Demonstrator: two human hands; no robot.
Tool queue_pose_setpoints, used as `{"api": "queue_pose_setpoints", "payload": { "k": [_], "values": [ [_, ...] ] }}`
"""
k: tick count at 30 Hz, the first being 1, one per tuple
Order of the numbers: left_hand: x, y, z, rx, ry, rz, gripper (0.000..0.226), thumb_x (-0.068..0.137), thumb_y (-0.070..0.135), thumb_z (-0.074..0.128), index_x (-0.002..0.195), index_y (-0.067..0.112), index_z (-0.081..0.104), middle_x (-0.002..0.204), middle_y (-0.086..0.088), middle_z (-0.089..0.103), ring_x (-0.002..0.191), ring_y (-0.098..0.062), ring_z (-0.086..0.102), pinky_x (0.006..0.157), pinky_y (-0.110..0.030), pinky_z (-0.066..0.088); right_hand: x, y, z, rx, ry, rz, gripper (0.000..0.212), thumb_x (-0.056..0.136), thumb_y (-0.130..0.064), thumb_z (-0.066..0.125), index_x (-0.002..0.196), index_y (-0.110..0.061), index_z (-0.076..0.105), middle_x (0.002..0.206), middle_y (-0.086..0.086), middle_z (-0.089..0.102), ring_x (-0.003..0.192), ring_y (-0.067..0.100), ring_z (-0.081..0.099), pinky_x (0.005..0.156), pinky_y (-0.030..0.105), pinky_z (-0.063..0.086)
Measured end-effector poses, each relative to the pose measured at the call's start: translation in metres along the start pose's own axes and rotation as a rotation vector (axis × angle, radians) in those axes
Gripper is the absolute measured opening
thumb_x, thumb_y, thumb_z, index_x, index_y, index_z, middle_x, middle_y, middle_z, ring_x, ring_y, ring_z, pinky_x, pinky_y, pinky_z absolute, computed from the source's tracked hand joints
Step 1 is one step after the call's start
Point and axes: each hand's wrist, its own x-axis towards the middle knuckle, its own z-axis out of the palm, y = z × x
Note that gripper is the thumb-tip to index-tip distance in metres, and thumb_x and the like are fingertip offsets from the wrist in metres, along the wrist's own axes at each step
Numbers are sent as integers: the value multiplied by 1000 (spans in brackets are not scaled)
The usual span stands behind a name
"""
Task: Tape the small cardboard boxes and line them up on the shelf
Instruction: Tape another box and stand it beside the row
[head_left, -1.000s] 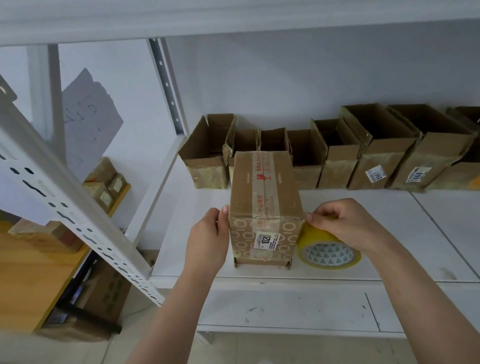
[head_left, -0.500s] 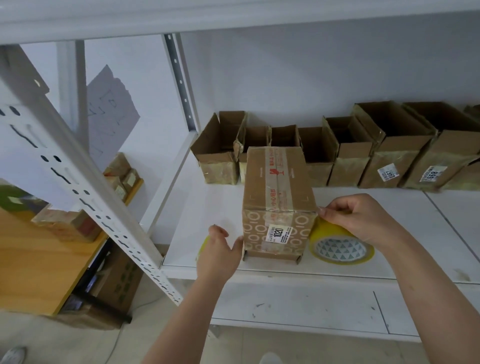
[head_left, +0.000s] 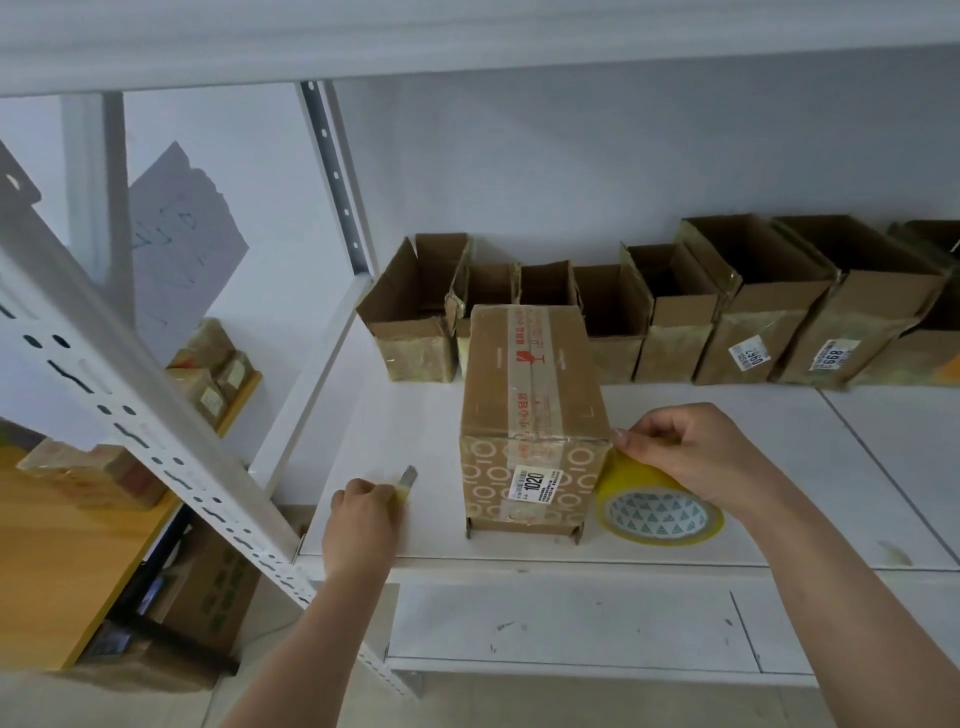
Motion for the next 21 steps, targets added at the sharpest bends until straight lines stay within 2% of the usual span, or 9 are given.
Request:
{"api": "queue_pose_setpoints", "payload": {
  "k": [3,5,7,9,11,13,15,18,21],
  "values": [
    [8,4,-7,-3,-29,1,24,97,10,43,98,6,67,100,-8,58,98,-27,57,78,-33,50,0,2,-1,4,11,0,39,65,-60,68,75,-24,75,70,-10,71,65,5,67,61,21,49],
    [11,9,-22,-183,-26,-50,18,97,10,45,96,0,60,92,-11,60,89,-30,61,78,-41,51,0,4,-2,-9,13,4,28,75,-52,71,77,-24,75,71,-10,72,66,5,68,62,22,50],
    [12,22,-49,-449,54,-44,15,99,15,46,100,3,55,92,-12,65,81,-25,61,68,-40,50,0,5,-2,-12,10,7,25,79,-49,71,78,-25,75,72,-10,71,67,3,67,61,20,48],
    [8,49,-88,-620,179,58,17,102,23,42,104,12,54,90,2,67,76,-9,57,59,-27,43,1,4,-2,-11,3,4,26,79,-51,70,79,-26,75,73,-11,71,68,2,67,59,17,47],
    [1,83,-131,-734,210,270,25,104,32,39,96,20,59,74,12,65,69,-3,59,56,-19,43,2,2,-1,-4,-8,-6,25,80,-51,70,80,-27,75,75,-12,72,69,0,66,55,12,46],
    [-5,117,-162,-802,46,500,33,104,34,38,84,23,62,66,10,65,58,-2,60,53,-14,48,3,2,-1,17,-21,-3,21,82,-49,70,81,-29,75,77,-10,72,69,3,67,56,12,48],
    [-9,147,-172,-836,-185,622,35,105,30,40,81,18,63,62,3,67,53,-9,63,54,-17,52,4,4,-3,53,-48,16,16,85,-44,69,84,-30,76,82,-8,73,76,8,69,66,21,53],
    [-10,179,-161,-795,-377,641,37,105,30,41,80,12,62,55,-1,64,47,-13,60,51,-21,52,2,7,-10,200,-127,2,12,89,-30,67,86,-31,78,89,-2,75,86,19,72,75,27,56],
    [-7,178,-139,-747,-397,578,38,104,32,41,76,14,60,51,3,60,41,-9,53,48,-18,45,-4,13,-19,257,-200,-20,14,82,-35,69,93,-32,77,97,-2,75,95,18,69,77,25,51]
  ]
}}
